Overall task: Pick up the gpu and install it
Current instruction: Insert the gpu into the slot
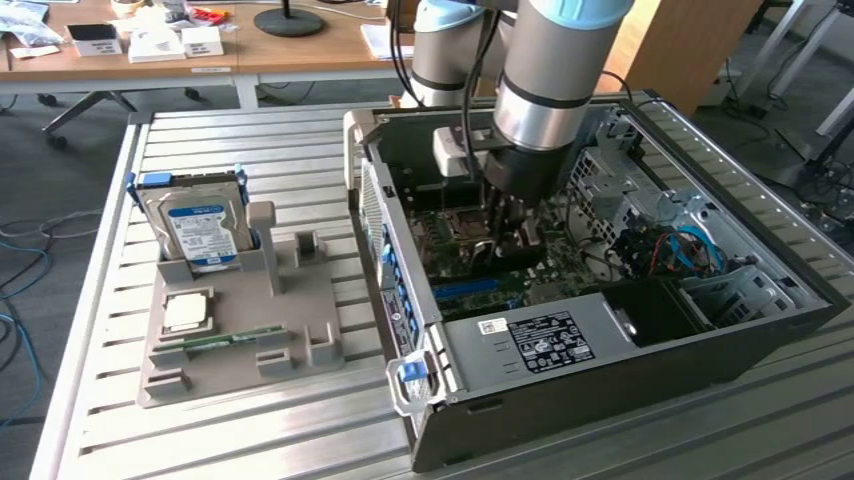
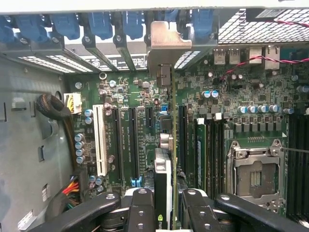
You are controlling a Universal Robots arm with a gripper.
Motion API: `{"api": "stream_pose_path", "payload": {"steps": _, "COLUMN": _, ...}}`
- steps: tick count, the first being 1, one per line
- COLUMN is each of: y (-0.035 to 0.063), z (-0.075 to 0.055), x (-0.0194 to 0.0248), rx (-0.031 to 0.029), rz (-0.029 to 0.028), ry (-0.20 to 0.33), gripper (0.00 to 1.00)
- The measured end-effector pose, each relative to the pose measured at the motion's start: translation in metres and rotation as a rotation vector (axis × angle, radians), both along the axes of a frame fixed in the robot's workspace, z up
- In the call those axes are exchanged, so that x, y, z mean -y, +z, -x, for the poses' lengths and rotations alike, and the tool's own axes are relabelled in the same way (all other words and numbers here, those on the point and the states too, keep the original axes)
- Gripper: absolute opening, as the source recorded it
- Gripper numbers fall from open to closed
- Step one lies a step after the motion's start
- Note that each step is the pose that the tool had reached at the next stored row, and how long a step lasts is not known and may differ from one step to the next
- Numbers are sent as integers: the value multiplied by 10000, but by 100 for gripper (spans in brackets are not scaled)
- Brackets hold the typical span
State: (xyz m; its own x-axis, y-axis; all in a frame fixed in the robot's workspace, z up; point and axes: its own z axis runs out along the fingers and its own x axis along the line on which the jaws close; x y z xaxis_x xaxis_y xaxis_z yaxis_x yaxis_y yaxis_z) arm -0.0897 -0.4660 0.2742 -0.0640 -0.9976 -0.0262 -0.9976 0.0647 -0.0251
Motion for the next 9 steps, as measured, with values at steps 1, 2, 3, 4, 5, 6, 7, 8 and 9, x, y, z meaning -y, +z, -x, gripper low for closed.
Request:
{"api": "stream_pose_path", "payload": {"steps": 1, "y": -2, "z": 4, "x": 0, "rx": 0, "rz": 0, "ry": 0, "gripper": 27}}
{"api": "stream_pose_path", "payload": {"steps": 2, "y": -3, "z": 7, "x": 0, "rx": 0, "rz": 1, "ry": 1, "gripper": 27}}
{"api": "stream_pose_path", "payload": {"steps": 3, "y": -4, "z": 9, "x": 0, "rx": -1, "rz": 1, "ry": 1, "gripper": 27}}
{"api": "stream_pose_path", "payload": {"steps": 4, "y": -5, "z": 12, "x": 0, "rx": -1, "rz": 0, "ry": 1, "gripper": 27}}
{"api": "stream_pose_path", "payload": {"steps": 5, "y": -6, "z": 16, "x": 0, "rx": -1, "rz": 0, "ry": 0, "gripper": 27}}
{"api": "stream_pose_path", "payload": {"steps": 6, "y": -7, "z": 20, "x": 0, "rx": 0, "rz": 0, "ry": -1, "gripper": 27}}
{"api": "stream_pose_path", "payload": {"steps": 7, "y": -9, "z": 23, "x": 0, "rx": 0, "rz": 0, "ry": 0, "gripper": 27}}
{"api": "stream_pose_path", "payload": {"steps": 8, "y": -10, "z": 26, "x": 0, "rx": 0, "rz": -1, "ry": 1, "gripper": 27}}
{"api": "stream_pose_path", "payload": {"steps": 9, "y": -11, "z": 30, "x": -1, "rx": 1, "rz": -2, "ry": 1, "gripper": 27}}
